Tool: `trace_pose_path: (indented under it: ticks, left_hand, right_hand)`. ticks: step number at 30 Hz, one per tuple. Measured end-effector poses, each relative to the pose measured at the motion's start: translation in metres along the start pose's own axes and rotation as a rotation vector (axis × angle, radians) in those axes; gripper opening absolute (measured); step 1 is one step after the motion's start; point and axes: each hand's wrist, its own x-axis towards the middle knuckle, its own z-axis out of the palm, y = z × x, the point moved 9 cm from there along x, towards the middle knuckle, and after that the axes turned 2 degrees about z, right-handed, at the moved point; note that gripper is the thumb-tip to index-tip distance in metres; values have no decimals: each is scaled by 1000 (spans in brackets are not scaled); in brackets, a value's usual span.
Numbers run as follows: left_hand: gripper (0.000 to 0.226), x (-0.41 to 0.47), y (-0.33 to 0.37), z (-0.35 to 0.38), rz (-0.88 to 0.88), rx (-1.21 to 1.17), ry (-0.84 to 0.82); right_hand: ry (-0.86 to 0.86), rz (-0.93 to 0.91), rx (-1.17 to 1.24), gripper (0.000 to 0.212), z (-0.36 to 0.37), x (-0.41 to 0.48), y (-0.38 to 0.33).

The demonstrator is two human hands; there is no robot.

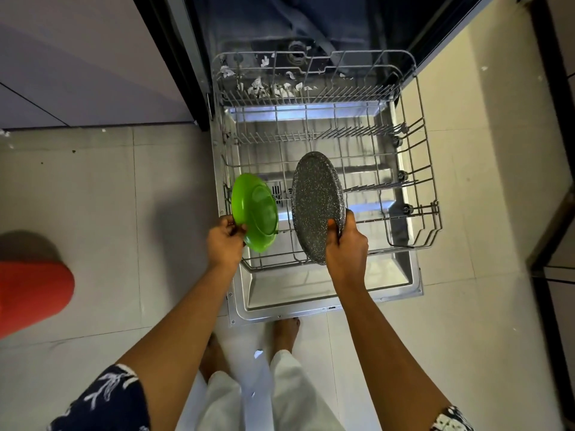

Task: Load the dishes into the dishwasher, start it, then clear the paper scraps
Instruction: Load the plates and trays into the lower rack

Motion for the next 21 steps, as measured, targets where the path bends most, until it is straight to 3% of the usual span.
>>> trace_pose_path:
  ticks: [5,10,16,18,21]
  left_hand:
    - [15,12,-26,-3,-3,278,-16]
    - [9,-4,-2,0,95,366,-35]
    - [43,-16,24,-19,266,328,90]
    - [49,-10,9,-19,177,314,61]
    - [52,-7,-15,-14,-31,109,-18]
  right_hand:
    - [3,-83,-25,31,7,-3,-17]
    - [-60,-199,-81,40,26,-15,-43]
    - [-147,-167,-262,55,54,-12,-56]
    - [-203,-180,-309,60,66,-13,-66]
    - [-302,-143,-381,67,91,-3,-70]
